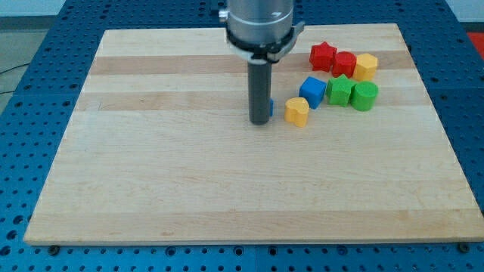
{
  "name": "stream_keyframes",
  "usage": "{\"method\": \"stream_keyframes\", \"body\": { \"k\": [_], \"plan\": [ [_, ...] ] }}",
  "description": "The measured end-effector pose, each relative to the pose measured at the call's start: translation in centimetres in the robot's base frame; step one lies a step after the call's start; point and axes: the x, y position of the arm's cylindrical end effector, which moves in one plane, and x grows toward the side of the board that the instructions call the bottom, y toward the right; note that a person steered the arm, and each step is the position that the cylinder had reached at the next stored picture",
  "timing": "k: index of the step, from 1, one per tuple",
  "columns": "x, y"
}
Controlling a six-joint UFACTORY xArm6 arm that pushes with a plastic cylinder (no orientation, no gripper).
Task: Move the yellow heart to the top left corner of the board
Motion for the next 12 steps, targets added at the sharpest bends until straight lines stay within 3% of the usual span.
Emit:
{"method": "stream_keyframes", "body": {
  "k": [1, 3, 5, 7, 8, 9, 10, 11, 12],
  "plan": [
    [-0.3, 0.6],
    [-2.2, -6.0],
    [-3.7, 4.4],
    [-5.2, -1.2],
    [-0.4, -9.2],
    [7.5, -6.6],
    [8.7, 4.5],
    [5.3, 9.2],
    [1.5, 9.0]
  ]
}}
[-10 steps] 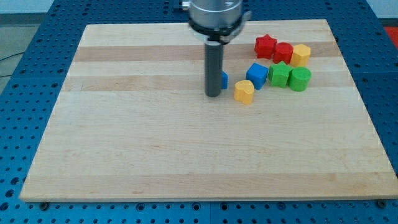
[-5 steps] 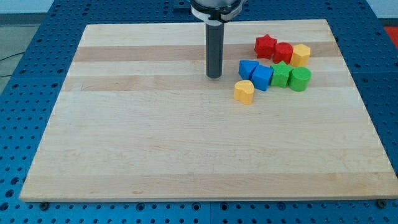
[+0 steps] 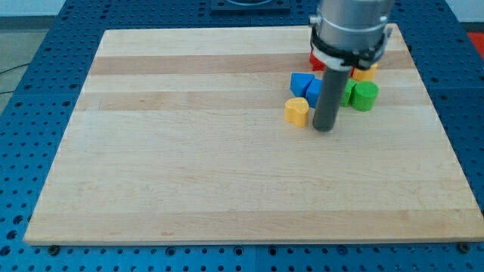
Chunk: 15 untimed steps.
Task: Move the yellow heart to the top left corner of the board
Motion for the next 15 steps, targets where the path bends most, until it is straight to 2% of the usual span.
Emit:
{"method": "stream_keyframes", "body": {
  "k": [1, 2, 3, 5, 6, 7, 9, 11, 12, 13, 14, 15],
  "plan": [
    [-3.1, -7.6],
    [-3.6, -17.3],
    [-0.7, -18.2],
    [3.5, -24.3],
    [6.3, -24.3],
    [3.7, -28.2],
    [-6.6, -34.4],
    [-4.4, -37.7],
    [-5.9, -38.4],
    [-8.0, -35.4],
    [-12.6, -35.5],
    [-15.2, -37.0]
  ]
}}
